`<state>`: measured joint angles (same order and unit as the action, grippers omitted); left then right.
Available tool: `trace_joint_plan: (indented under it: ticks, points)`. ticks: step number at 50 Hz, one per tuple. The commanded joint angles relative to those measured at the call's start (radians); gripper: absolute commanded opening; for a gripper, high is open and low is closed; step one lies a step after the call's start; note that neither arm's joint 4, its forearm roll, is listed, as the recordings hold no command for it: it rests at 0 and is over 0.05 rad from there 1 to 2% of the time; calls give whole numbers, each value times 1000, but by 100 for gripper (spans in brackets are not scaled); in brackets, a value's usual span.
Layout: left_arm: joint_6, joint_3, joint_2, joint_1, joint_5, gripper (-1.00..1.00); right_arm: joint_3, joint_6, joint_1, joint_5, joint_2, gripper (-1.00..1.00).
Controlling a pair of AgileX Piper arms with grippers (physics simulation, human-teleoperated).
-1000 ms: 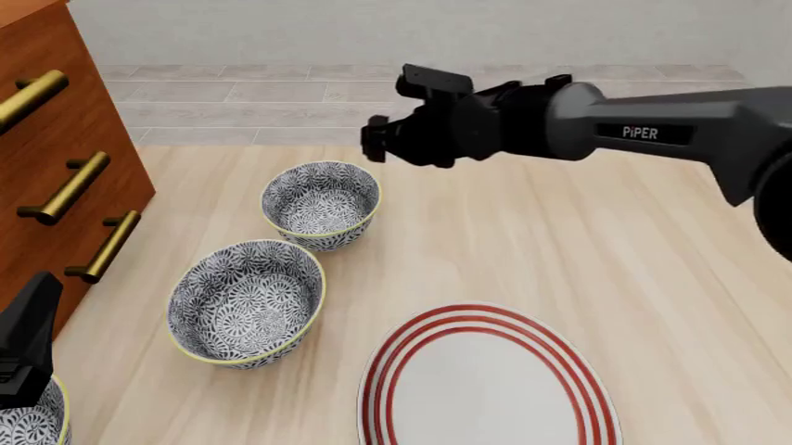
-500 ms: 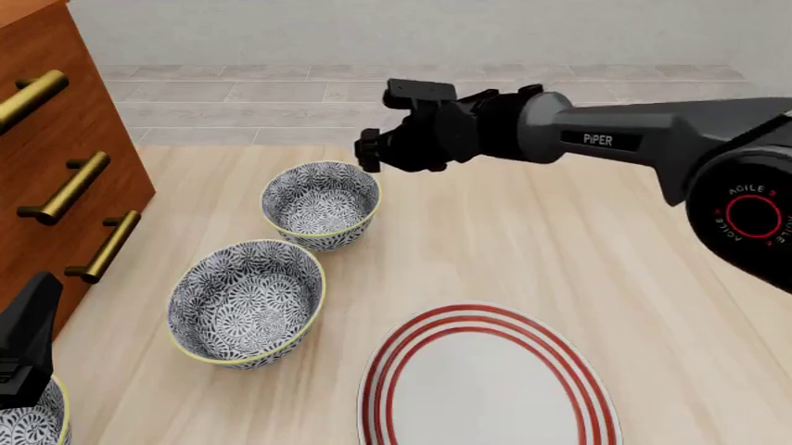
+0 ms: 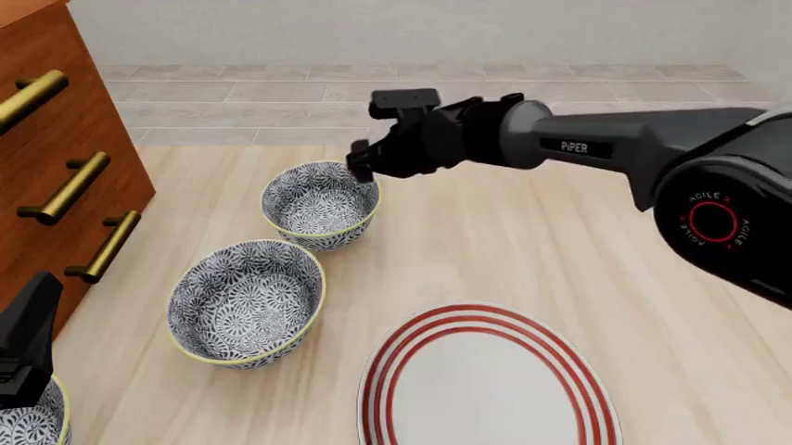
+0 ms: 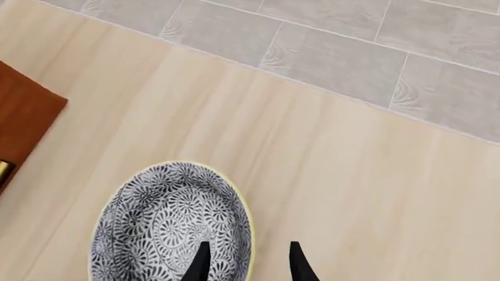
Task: Pick up the bowl and put it in the front on the plate.
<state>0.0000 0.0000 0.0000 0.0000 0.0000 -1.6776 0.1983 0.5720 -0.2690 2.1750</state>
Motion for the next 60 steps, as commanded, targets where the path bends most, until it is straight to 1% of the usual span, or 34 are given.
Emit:
trace_joint_plan:
  ticks: [1,21,46,60]
  points:
    - [0,0,0,0,0,100,-6,-34,18,3,16,100]
    - [0,0,0,0,0,100,-38,-46,32,-7,60,100]
    - [0,0,0,0,0,100,-77,-72,31,-18,105,100]
    - [0,0,0,0,0,100,-100,-74,30,-24,127,100]
